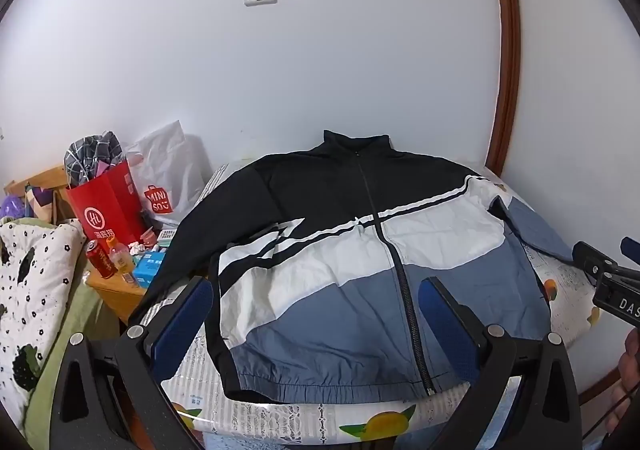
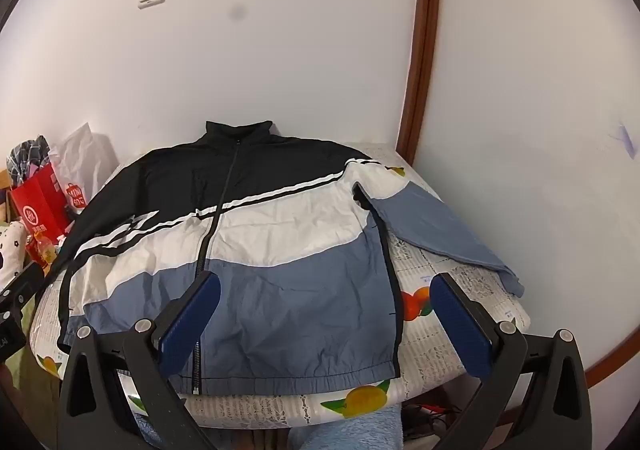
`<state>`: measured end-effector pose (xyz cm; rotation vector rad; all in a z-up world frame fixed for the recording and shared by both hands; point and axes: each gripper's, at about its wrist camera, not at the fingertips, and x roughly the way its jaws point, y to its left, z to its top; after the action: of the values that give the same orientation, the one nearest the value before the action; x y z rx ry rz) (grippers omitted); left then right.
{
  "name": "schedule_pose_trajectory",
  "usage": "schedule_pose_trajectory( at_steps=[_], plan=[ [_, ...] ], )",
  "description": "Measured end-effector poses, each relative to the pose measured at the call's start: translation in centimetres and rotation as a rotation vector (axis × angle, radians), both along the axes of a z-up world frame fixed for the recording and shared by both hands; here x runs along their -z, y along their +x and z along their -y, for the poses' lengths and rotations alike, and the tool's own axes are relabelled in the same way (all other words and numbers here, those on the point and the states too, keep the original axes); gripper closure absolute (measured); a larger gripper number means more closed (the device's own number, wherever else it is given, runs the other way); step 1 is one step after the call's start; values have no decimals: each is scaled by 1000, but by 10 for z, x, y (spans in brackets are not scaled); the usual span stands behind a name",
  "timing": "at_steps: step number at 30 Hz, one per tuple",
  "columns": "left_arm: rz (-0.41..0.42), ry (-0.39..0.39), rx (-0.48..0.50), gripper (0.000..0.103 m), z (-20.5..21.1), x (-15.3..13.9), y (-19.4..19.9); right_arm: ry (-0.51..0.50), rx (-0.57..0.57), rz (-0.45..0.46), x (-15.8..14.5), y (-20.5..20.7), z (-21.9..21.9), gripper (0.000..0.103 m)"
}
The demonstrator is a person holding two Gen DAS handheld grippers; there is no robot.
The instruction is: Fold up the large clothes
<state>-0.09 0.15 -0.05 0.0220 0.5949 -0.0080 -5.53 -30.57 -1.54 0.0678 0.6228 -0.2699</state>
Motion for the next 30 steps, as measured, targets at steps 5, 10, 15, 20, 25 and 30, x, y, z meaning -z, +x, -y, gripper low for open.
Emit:
schedule_pose_trajectory(
  at_steps=[5,10,15,20,25,30],
  plan=[
    [-11,2,14,0,1,2,1,-1,1,-6,0,0,-2,0],
    [-9,-7,10,0,0,2,1,-1,-4,-6,-2,0,-5,0],
    [-7,-11,1,0,-1,2,2,2,0,6,-2,-8,-1,0],
    [-6,-17,-2,0,-2,-1,3,5,1,5,-1,-9,-1,0],
    [-8,-27,0,0,-3,-2,2,1,4,5,-1,-10,-2,0],
    [-6,-28,-2,0,-4,-2,2,3,5,5,-1,-10,-3,0]
  ],
)
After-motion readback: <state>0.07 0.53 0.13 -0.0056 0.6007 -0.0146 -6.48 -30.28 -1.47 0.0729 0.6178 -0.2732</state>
